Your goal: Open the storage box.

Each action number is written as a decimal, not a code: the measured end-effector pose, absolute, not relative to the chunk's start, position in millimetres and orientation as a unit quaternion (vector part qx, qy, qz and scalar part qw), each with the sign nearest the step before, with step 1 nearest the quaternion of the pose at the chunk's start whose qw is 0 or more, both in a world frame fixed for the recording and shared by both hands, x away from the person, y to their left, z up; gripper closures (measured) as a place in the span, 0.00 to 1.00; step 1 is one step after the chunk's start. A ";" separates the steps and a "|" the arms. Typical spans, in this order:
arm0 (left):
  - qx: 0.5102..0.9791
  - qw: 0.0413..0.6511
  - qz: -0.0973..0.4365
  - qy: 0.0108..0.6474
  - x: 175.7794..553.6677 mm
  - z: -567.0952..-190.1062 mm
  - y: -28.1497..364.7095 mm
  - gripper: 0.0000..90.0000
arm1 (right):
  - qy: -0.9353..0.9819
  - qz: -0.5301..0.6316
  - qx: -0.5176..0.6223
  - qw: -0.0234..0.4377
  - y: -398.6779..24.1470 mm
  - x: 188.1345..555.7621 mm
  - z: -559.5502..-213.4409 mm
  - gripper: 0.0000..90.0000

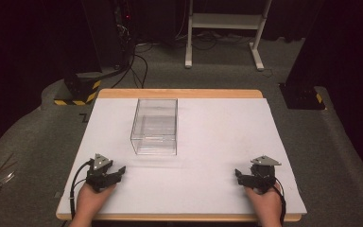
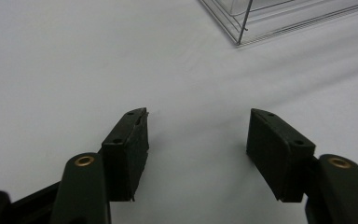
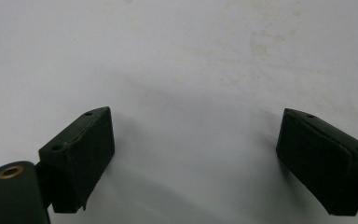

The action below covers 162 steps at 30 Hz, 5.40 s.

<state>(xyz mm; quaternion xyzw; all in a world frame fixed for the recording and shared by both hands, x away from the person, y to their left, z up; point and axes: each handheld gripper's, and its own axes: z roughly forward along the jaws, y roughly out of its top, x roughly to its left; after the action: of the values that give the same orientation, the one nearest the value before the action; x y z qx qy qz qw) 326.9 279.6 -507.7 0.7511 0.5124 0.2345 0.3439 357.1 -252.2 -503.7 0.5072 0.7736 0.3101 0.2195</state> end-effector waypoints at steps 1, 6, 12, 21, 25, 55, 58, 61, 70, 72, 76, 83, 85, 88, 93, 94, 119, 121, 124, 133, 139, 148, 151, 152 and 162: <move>0.751 0.344 0.234 0.513 326.8 -507.7 279.3 0.43 | 0.774 0.310 0.507 0.220 -252.2 357.1 -503.7 0.12; 0.751 0.344 0.235 0.513 326.9 -507.7 279.1 0.42 | 0.773 0.312 0.507 0.219 -252.6 357.4 -504.0 0.12; 0.750 0.346 0.232 0.514 326.7 -507.8 279.3 0.41 | 0.773 0.313 0.506 0.219 -253.0 357.5 -504.1 0.12; 0.747 0.347 0.234 0.516 325.8 -507.1 280.7 0.44 | 0.774 0.312 0.507 0.217 -253.2 357.8 -504.0 0.12; 0.755 0.359 0.217 0.504 325.0 -505.2 281.7 0.52 | 0.774 0.312 0.507 0.217 -253.2 357.9 -503.9 0.12; 0.727 0.506 0.168 0.433 330.7 -469.5 251.9 0.60 | 0.774 0.313 0.506 0.218 -253.1 357.7 -504.1 0.12; 0.730 0.499 0.172 0.434 335.7 -467.0 250.7 0.64 | 0.774 0.313 0.506 0.218 -253.1 357.7 -504.1 0.12; 0.729 0.502 0.161 0.437 341.8 -466.9 250.1 0.64 | 0.774 0.313 0.506 0.218 -253.0 357.6 -504.1 0.12; 0.731 0.511 0.167 0.420 358.0 -458.2 237.9 0.63 | 0.774 0.313 0.506 0.219 -252.9 357.5 -504.1 0.12; 0.730 0.514 0.164 0.420 362.7 -458.2 235.5 0.63 | 0.773 0.313 0.506 0.220 -252.8 357.4 -504.2 0.12; 0.730 0.513 0.162 0.421 370.6 -460.2 231.2 0.63 | 0.774 0.312 0.505 0.220 -252.8 357.3 -504.1 0.12; 0.727 0.516 0.164 0.423 380.4 -461.0 225.9 0.62 | 0.773 0.312 0.506 0.220 -252.5 357.0 -504.1 0.13; 0.724 0.520 0.162 0.423 382.4 -461.4 225.1 0.62 | 0.774 0.312 0.505 0.221 -252.5 356.9 -504.0 0.13; 0.723 0.521 0.159 0.424 385.1 -462.2 224.4 0.63 | 0.774 0.311 0.505 0.221 -252.4 356.7 -503.9 0.13; 0.723 0.528 0.155 0.417 389.1 -463.2 223.1 0.66 | 0.774 0.311 0.505 0.221 -252.4 356.7 -503.9 0.13; 0.723 0.528 0.155 0.417 389.1 -463.2 223.1 0.67 | 0.774 0.311 0.505 0.221 -252.4 356.7 -503.9 0.13; 0.717 0.573 0.111 0.380 401.6 -473.8 231.8 0.84 | 0.774 0.311 0.506 0.222 -252.1 356.5 -504.0 0.13; 0.718 0.574 0.111 0.377 401.8 -474.2 232.7 0.85 | 0.774 0.311 0.505 0.222 -252.2 356.5 -504.0 0.13; 0.719 0.576 0.109 0.373 402.0 -474.9 234.0 0.86 | 0.774 0.311 0.505 0.222 -252.2 356.5 -504.0 0.13; 0.722 0.582 0.104 0.360 398.7 -475.1 231.2 0.89 | 0.774 0.311 0.506 0.222 -252.1 356.4 -504.0 0.13; 0.724 0.580 0.108 0.359 397.3 -475.0 233.0 0.91 | 0.774 0.311 0.505 0.223 -252.1 356.4 -504.0 0.13; 0.715 0.592 0.111 0.355 392.5 -480.4 236.3 0.92 | 0.774 0.311 0.504 0.223 -252.2 356.4 -504.0 0.13; 0.715 0.593 0.112 0.354 390.2 -480.5 236.1 0.92 | 0.774 0.311 0.504 0.223 -252.2 356.4 -504.0 0.13; 0.715 0.593 0.112 0.353 389.5 -480.6 236.3 0.92 | 0.774 0.311 0.504 0.223 -252.2 356.4 -504.0 0.13; 0.713 0.596 0.112 0.351 380.2 -481.6 236.1 0.92 | 0.774 0.311 0.505 0.223 -252.1 356.3 -504.0 0.13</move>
<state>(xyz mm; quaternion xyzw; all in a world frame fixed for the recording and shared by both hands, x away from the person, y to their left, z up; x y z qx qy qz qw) 380.2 236.1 -481.6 0.7134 0.3511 0.1124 0.5959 356.3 -252.1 -504.0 0.5049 0.7737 0.3113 0.2226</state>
